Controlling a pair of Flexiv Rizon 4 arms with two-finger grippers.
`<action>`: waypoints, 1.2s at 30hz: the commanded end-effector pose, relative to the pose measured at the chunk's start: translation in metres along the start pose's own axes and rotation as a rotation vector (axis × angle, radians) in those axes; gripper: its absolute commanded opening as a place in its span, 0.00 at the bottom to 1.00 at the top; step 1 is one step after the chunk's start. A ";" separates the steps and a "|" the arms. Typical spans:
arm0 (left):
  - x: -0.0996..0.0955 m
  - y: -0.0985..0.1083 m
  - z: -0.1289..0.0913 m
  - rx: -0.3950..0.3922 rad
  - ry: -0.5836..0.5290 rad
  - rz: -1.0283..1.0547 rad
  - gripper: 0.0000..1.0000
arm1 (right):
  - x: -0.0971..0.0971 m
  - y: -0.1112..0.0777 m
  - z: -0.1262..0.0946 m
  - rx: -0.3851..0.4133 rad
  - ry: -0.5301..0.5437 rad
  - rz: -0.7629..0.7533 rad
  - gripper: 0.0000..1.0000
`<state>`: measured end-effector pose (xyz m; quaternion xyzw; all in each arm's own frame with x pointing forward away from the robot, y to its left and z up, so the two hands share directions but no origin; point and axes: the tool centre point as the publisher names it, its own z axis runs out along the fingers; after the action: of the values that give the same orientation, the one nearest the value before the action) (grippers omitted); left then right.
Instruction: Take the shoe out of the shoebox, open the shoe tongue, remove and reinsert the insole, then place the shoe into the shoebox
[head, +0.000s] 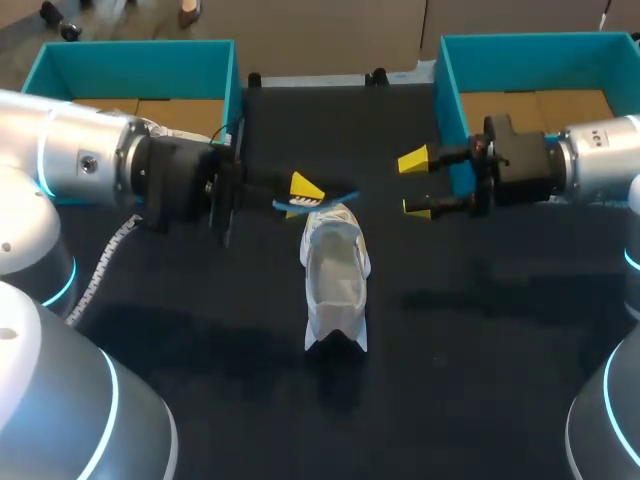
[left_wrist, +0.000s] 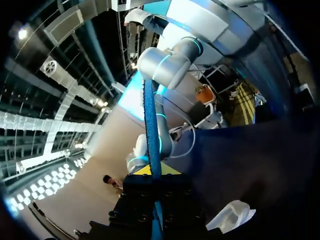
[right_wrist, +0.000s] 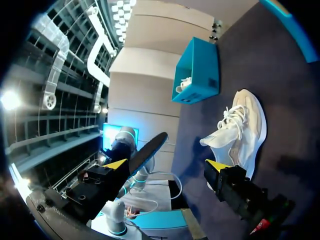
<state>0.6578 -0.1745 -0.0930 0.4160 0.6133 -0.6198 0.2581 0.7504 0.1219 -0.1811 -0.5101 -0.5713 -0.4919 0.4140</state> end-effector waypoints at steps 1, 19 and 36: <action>0.005 0.004 -0.006 -0.060 -0.035 0.401 0.00 | 0.000 0.000 0.001 0.000 -0.003 0.001 1.00; 0.023 0.018 -0.005 -0.130 0.013 0.792 0.00 | 0.000 0.000 0.001 0.000 -0.003 0.001 1.00; 0.037 0.035 0.000 -0.133 0.001 0.829 0.00 | 0.000 0.000 0.001 0.000 -0.003 0.001 1.00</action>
<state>0.6649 -0.1677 -0.1326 0.6144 0.4387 -0.4167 0.5063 0.7504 0.1221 -0.1810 -0.5103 -0.5713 -0.4917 0.4140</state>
